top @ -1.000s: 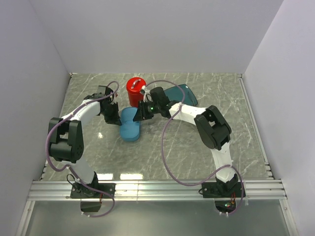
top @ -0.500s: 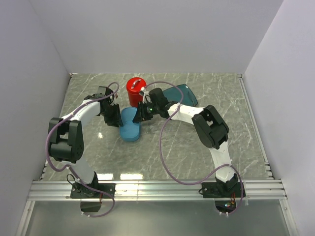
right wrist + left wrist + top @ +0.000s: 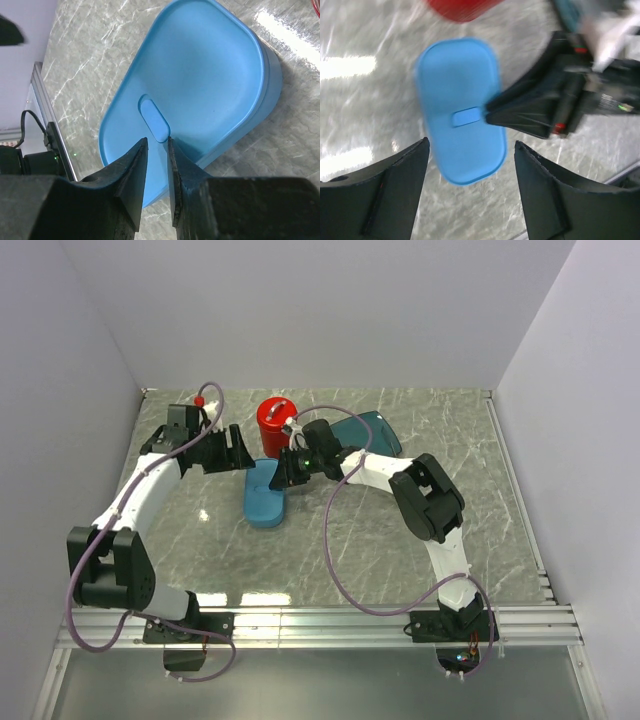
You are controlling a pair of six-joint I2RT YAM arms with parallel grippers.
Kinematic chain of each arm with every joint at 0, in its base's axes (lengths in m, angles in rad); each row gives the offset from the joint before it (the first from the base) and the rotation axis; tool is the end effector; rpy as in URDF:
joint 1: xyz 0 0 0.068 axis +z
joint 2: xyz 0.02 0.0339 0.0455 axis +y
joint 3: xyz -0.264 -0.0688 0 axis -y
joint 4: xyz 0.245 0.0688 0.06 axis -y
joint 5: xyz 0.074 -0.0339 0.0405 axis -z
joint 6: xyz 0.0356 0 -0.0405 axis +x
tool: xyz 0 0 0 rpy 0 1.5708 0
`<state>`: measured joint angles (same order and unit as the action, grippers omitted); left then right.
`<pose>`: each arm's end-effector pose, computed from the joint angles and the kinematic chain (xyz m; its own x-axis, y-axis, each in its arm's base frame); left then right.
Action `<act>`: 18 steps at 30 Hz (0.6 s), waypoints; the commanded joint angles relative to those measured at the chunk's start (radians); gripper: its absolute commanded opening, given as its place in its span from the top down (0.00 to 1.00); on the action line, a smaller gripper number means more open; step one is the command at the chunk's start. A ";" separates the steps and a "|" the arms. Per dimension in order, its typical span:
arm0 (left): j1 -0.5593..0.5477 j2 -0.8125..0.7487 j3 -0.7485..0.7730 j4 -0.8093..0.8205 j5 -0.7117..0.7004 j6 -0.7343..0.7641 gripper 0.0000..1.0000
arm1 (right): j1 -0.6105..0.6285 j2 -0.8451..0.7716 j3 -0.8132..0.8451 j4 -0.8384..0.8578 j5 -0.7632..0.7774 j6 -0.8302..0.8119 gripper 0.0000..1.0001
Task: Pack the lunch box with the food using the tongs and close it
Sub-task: Put the lid back on the lunch box
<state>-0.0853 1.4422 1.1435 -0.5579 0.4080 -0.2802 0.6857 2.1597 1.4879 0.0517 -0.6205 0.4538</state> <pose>0.3055 -0.0403 0.2800 -0.8168 -0.1849 -0.5466 0.1158 0.8754 -0.4693 0.3580 0.3197 0.1677 -0.7906 -0.1860 -0.5833 -0.5950 0.4580 0.6605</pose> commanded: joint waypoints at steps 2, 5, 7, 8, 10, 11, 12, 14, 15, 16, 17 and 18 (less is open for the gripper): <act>0.032 -0.037 0.004 0.069 0.171 0.136 0.26 | 0.008 0.051 0.008 -0.044 0.038 -0.035 0.70; 0.059 -0.039 0.013 0.058 0.268 0.183 0.24 | 0.008 0.060 -0.001 -0.061 0.024 -0.021 0.69; 0.067 -0.040 0.015 0.058 0.320 0.228 0.19 | 0.006 0.049 -0.018 -0.053 0.004 -0.012 0.67; 0.067 -0.039 0.021 0.053 0.330 0.249 0.17 | 0.006 0.040 -0.024 -0.027 0.001 -0.004 0.66; 0.068 -0.039 0.022 0.050 0.360 0.324 0.16 | 0.006 0.009 -0.037 -0.003 -0.007 -0.001 0.64; 0.070 -0.046 0.021 0.053 0.374 0.352 0.16 | 0.006 -0.003 -0.037 0.002 -0.010 0.000 0.63; 0.071 -0.052 0.013 0.062 0.385 0.399 0.16 | 0.006 -0.021 -0.035 0.005 -0.013 0.000 0.62; 0.078 -0.075 -0.001 0.104 0.402 0.436 0.14 | 0.006 -0.037 -0.014 -0.003 -0.022 -0.003 0.61; 0.079 -0.080 0.004 0.105 0.402 0.475 0.13 | 0.006 -0.047 -0.005 -0.006 -0.027 -0.004 0.61; 0.082 -0.078 0.019 0.098 0.422 0.495 0.13 | 0.005 -0.052 0.014 -0.013 -0.031 -0.001 0.60; 0.108 -0.077 0.027 0.096 0.445 0.512 0.12 | 0.005 -0.058 0.023 -0.015 -0.036 0.000 0.60; 0.123 -0.075 0.035 0.095 0.469 0.536 0.12 | 0.003 -0.067 0.032 -0.018 -0.039 0.006 0.60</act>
<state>-0.0010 1.4090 1.1427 -0.5049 0.7761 0.1265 0.6861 2.1548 1.4818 0.0669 -0.6559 0.4652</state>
